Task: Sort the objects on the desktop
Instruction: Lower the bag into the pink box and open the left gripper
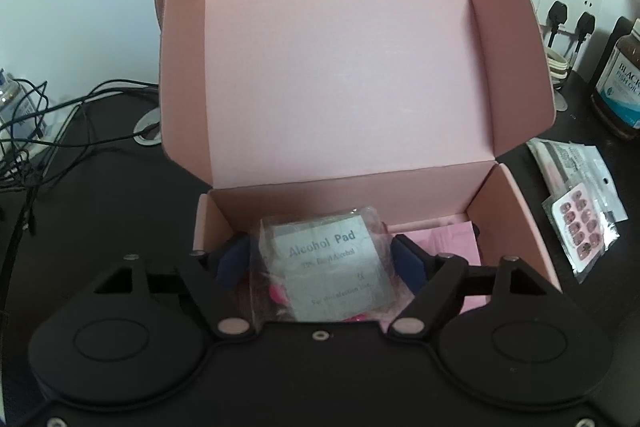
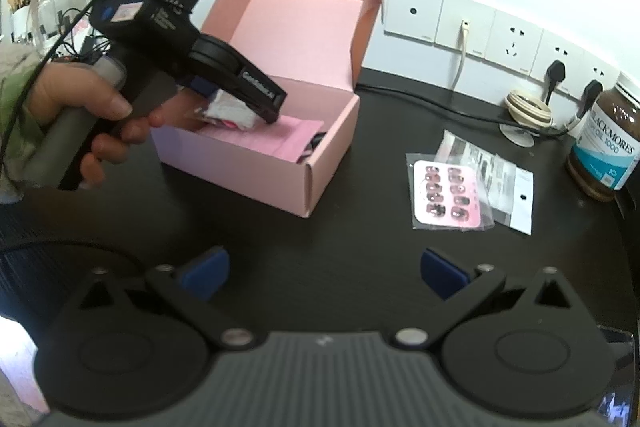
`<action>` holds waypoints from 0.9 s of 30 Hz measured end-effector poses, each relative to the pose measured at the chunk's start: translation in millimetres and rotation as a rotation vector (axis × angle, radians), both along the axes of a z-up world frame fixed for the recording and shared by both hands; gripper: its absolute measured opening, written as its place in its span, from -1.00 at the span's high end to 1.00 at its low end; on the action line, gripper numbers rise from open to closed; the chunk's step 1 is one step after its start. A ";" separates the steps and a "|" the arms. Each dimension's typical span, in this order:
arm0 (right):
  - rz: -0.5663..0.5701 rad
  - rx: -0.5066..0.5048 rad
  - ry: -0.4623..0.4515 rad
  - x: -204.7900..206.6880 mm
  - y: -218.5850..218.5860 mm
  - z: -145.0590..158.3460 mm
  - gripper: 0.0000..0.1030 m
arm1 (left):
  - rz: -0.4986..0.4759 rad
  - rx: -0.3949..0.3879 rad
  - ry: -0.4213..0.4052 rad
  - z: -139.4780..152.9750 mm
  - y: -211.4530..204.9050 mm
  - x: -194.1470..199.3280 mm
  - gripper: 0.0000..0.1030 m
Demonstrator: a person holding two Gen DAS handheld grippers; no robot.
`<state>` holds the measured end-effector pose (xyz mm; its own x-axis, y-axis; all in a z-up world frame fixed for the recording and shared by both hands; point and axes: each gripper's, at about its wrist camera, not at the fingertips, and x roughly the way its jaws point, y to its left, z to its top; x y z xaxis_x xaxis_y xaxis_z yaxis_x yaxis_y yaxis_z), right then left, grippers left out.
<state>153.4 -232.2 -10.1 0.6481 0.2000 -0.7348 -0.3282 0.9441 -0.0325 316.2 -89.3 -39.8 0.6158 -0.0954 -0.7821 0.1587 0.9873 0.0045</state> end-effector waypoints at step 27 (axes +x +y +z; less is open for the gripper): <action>0.021 -0.019 -0.013 5.7 15.4 6.2 -0.99 | 0.058 -0.054 -0.128 58.7 17.5 -42.2 -1.00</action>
<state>159.1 -216.8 -3.8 0.6537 0.2001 -0.7298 -0.3474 0.9361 -0.0545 274.0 -71.8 18.9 0.7158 -0.0966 -0.6915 0.1025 0.9942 -0.0327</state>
